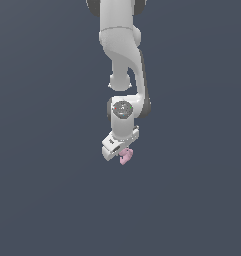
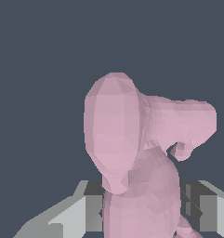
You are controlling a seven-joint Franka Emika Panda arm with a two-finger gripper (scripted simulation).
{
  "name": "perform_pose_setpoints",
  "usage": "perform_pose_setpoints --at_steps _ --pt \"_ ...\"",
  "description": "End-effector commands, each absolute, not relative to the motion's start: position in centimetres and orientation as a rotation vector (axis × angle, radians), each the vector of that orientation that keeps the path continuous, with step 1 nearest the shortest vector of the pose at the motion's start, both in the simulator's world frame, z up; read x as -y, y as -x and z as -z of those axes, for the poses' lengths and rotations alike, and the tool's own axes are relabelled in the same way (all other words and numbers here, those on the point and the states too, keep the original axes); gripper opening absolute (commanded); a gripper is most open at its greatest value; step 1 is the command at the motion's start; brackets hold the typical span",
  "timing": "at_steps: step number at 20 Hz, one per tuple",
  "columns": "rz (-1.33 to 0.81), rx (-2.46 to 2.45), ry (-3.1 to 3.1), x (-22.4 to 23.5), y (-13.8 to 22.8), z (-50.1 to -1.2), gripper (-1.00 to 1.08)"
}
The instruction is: Pick up the object and move it to a goal position.
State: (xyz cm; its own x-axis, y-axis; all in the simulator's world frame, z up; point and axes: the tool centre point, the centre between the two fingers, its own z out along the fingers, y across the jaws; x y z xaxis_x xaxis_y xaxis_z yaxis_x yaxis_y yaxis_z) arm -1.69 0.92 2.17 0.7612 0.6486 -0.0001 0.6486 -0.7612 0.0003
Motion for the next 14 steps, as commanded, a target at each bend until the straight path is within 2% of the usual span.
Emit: perform_pose_setpoints --at_steps 1,14 --pt "0.000 -1.086 -2.948 -1.0 1.7 -2.1 -1.00" --pt "0.000 -1.086 -2.948 -3.0 0.3 -4.1 -1.00"
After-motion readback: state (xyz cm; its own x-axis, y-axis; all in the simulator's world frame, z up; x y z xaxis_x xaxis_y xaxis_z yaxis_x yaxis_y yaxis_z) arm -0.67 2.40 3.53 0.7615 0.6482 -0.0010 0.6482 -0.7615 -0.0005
